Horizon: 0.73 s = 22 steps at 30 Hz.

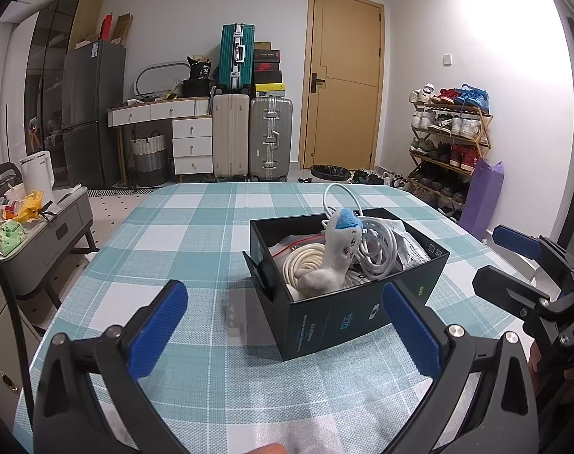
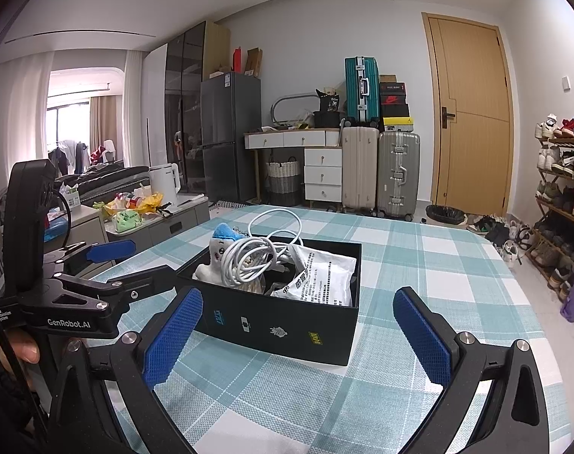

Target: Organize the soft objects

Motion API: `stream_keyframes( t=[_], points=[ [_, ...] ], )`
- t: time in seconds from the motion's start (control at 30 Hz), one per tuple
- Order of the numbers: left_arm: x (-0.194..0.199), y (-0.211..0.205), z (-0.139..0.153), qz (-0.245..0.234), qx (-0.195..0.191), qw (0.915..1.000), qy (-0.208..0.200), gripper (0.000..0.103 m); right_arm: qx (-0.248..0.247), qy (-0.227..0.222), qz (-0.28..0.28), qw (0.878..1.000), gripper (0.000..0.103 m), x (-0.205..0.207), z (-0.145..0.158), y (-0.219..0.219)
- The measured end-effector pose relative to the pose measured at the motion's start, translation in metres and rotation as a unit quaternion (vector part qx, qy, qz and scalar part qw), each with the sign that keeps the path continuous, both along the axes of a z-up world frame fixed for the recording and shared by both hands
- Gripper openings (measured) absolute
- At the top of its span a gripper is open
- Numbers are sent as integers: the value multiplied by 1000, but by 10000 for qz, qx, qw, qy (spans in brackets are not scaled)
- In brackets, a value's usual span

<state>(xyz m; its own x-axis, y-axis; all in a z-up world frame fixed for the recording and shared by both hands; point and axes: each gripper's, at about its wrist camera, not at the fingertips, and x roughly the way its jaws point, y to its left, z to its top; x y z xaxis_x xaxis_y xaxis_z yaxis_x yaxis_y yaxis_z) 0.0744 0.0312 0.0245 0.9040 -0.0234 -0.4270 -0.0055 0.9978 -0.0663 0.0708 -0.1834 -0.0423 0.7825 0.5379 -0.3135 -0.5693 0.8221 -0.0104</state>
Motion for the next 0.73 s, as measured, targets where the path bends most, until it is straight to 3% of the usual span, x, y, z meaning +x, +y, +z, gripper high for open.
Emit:
stream_keyframes(
  t=[0.73],
  points=[
    [1, 2, 0, -6, -5, 10000, 11, 103, -8, 12, 19, 10000, 103, 0, -2, 1]
  ],
)
